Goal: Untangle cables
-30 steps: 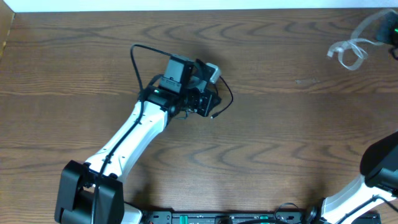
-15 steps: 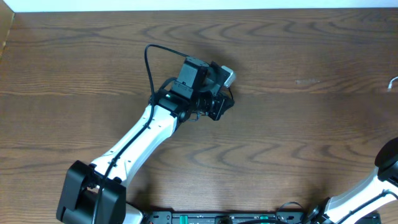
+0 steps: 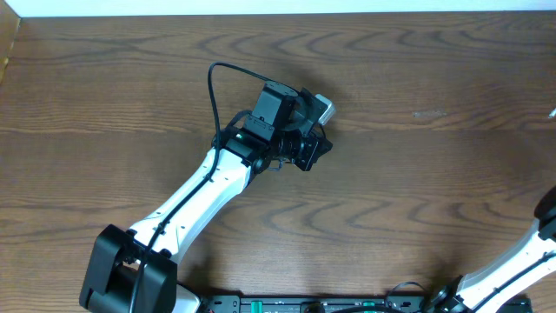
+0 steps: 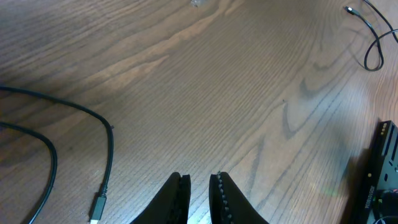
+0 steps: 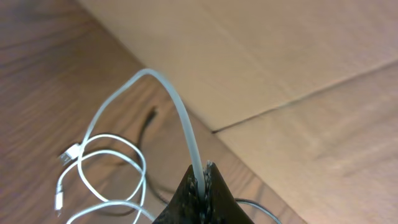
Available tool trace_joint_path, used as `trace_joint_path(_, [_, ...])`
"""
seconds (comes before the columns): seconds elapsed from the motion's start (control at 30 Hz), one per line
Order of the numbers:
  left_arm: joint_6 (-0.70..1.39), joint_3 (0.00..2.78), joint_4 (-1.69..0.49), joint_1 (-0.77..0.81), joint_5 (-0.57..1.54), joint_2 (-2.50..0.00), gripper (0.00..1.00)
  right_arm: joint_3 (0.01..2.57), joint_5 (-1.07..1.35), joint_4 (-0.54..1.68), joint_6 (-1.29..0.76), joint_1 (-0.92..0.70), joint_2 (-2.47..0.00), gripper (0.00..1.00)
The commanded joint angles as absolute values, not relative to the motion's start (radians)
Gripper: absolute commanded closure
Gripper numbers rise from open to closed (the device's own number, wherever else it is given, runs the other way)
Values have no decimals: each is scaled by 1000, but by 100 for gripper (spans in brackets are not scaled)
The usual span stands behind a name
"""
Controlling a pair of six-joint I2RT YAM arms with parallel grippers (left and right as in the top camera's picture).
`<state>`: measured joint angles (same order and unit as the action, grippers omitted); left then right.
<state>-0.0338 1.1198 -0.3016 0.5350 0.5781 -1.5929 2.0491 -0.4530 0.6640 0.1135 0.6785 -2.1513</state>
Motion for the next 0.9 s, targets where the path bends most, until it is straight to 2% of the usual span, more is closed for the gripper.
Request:
trace_joint_path(0.0, [-52, 1116, -298, 541, 588, -1588, 83, 2063, -501, 662, 102, 690, -2174, 99])
trace_joint_path(0.23, [-52, 1116, -302, 541, 588, -1588, 83, 2063, -462, 688, 75, 732, -2210, 99])
trace_joint_path(0.3, [-52, 1116, -301, 541, 588, -1588, 83, 2063, -433, 689, 55, 740, -2212, 94])
trace_joint_path(0.33, [-52, 1116, -301, 541, 588, -1588, 83, 2063, -433, 685, 34, 740, -2213, 80])
trace_joint_path(0.37, [-52, 1116, -302, 541, 589, -1588, 83, 2063, -430, 680, 22, 740, -2213, 48])
trace_joint_path(0.4, [-52, 1116, -302, 542, 591, -1588, 83, 2063, -421, 672, 12, 738, -2213, 21])
trace_joint_path(0.43, [-52, 1116, -302, 543, 592, -1588, 83, 2063, -411, 669, 12, 734, -2213, 1])
trace_joint_path(0.7, [-52, 1116, -302, 585, 591, -1588, 83, 2064, -398, 683, -76, 708, -2212, 1])
trace_joint_path(0.87, [-52, 1116, -302, 596, 591, -1588, 83, 2099, -161, 747, -86, 693, -2208, 1])
